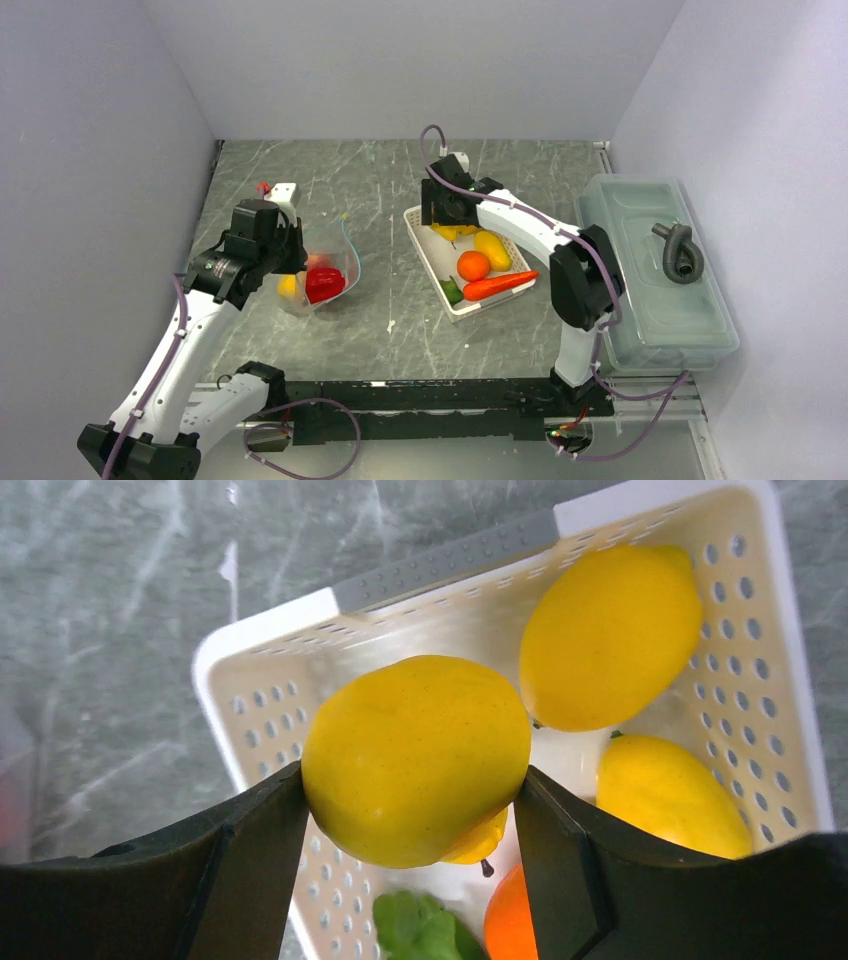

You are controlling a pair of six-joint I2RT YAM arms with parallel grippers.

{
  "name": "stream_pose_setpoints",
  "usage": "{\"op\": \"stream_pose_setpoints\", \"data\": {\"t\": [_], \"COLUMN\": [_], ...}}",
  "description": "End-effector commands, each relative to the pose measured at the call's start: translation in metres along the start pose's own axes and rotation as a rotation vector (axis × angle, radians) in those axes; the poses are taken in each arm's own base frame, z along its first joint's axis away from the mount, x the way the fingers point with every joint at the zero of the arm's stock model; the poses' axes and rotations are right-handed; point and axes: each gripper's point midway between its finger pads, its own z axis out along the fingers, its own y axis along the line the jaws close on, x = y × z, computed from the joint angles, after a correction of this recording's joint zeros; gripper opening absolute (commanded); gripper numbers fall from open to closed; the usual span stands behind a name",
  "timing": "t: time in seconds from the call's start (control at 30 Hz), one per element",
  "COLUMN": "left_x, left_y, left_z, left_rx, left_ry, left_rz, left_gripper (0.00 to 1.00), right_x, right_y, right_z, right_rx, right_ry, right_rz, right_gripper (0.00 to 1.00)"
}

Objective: Place the food in the zip-top bag and seal the zipper
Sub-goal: Pick up the fake fruit from the bin.

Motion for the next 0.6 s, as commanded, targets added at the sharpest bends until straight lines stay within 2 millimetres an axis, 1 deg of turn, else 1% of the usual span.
{"op": "stream_pose_setpoints", "data": {"t": [0.0,0.13,0.27,0.43,0.57], "left_x": [-0.006,-0.006,-0.006,-0.006,-0.006], "left_y": [-0.003,-0.004,-0.003,-0.003,-0.003], "left_z": [0.001,0.002,0.002,0.002,0.002], "left_rx": [0.020,0.020,0.020,0.020,0.020], "left_ry": [-0.026,-0.023,-0.023,-0.024,-0.026], "left_rz": [0.016,0.016,0.017,0.016,0.016], "left_gripper": [0.00,0.00,0.00,0.00,0.00], "right_x": [-0.035,-0.042,-0.050,-0.057,-0.054], "right_y": [0.012,0.027,0.046,0.075,0.104], "right_z": [-0.039,-0.067,-0.103,-0.150,-0.183], "right_rx": [-0.089,-0.189,-0.333,-0.510,-0.614], "right_ry": [-0.129,-0.178,-0.237,-0.306,-0.358], "right_rz": [0.049,0.065,0.090,0.091,0.056], "right_gripper": [0.42,0.41,0.40,0.40,0.40]}}
